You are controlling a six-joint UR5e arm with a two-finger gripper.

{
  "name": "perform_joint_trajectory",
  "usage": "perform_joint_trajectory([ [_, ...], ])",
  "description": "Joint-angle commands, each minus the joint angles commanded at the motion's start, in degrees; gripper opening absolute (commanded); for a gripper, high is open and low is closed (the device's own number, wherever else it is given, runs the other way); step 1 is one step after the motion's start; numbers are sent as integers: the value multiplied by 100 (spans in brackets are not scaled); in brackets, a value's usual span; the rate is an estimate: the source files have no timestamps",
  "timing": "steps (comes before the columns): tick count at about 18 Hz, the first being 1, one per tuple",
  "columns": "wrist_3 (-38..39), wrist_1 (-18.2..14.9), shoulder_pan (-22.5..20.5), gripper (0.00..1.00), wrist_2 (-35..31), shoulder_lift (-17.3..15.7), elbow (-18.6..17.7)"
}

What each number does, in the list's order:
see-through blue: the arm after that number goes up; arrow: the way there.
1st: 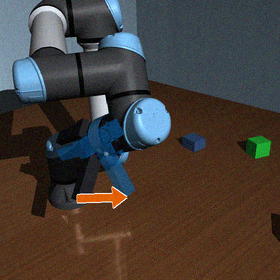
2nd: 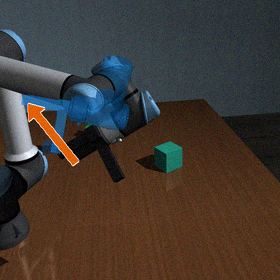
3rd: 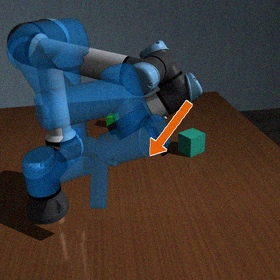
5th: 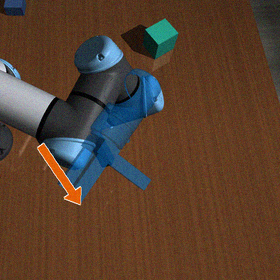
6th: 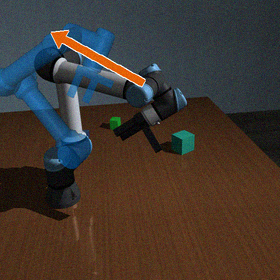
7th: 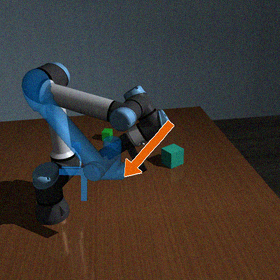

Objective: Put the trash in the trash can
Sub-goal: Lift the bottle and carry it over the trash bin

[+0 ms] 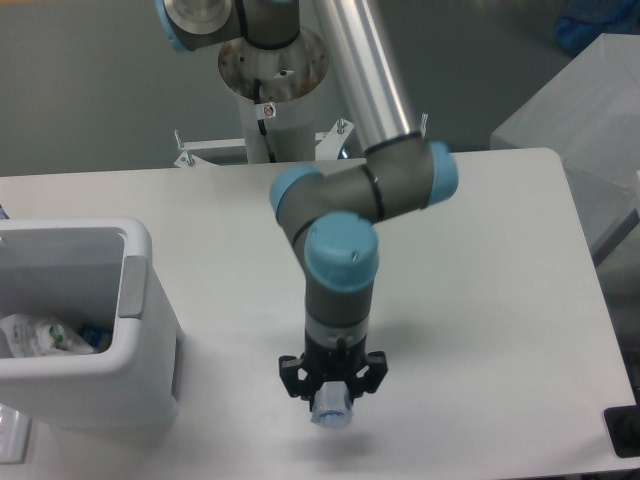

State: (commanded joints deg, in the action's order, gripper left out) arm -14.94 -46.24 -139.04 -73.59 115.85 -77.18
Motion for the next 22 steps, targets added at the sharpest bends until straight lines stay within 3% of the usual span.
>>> perform_joint_trajectory([
  [5,35,676,-185,55,697,-589,150],
  [8,44,1177,-106,55,915,-704,430],
  [11,429,1240,165,55,1268,-739,660],
  [14,615,1240,508,55,1268,-1055,590],
  [22,668,1231,1668,53,1259,-1135,476],
])
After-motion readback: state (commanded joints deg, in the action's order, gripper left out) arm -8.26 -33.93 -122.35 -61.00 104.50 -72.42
